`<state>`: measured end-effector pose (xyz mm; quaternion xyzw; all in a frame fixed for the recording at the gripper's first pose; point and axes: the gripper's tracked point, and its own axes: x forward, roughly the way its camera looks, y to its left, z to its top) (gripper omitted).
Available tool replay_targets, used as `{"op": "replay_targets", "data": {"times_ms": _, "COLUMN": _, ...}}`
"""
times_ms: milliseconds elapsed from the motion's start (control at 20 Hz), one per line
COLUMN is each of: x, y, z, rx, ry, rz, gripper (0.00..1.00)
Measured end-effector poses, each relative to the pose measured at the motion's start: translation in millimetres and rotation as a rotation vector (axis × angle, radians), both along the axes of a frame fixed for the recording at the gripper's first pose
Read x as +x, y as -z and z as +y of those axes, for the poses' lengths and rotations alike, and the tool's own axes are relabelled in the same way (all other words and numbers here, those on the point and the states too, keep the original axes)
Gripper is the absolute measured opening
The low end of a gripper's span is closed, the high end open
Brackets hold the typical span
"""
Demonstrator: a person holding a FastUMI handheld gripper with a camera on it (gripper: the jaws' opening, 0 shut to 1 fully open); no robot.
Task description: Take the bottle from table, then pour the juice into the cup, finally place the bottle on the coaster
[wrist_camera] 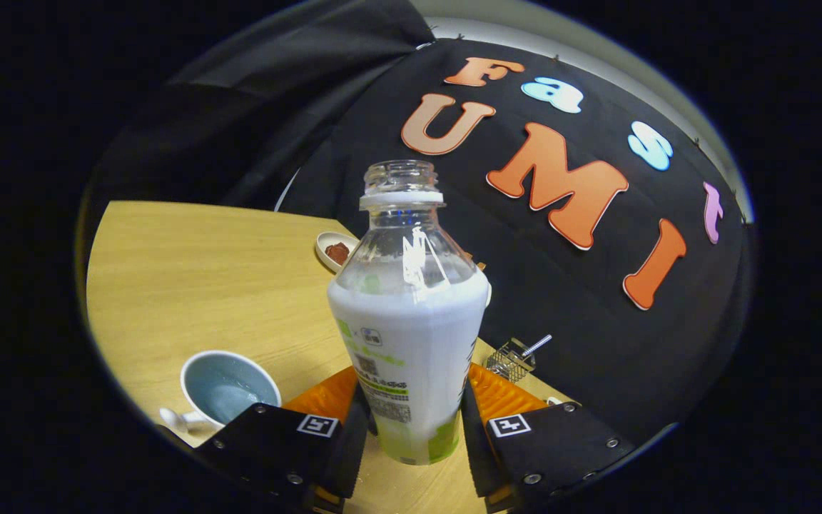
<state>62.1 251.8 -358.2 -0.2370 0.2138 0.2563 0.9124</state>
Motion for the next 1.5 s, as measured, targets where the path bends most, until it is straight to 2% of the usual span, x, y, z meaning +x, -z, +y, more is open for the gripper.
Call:
{"op": "replay_targets", "data": {"times_ms": 300, "x": 29, "y": 7, "z": -1, "rx": 0.160, "ry": 0.104, "rz": 0.036, "gripper": 0.62}}
{"op": "replay_targets", "data": {"times_ms": 650, "x": 55, "y": 45, "z": -16, "rx": 0.328, "ry": 0.255, "rz": 0.146, "gripper": 0.62}}
{"op": "replay_targets", "data": {"times_ms": 1100, "x": 66, "y": 92, "z": -33, "rx": 0.369, "ry": 0.359, "rz": 0.197, "gripper": 0.62}}
{"op": "replay_targets", "data": {"times_ms": 1500, "x": 62, "y": 106, "z": -32, "rx": 0.354, "ry": 0.355, "rz": 0.201, "gripper": 0.62}}
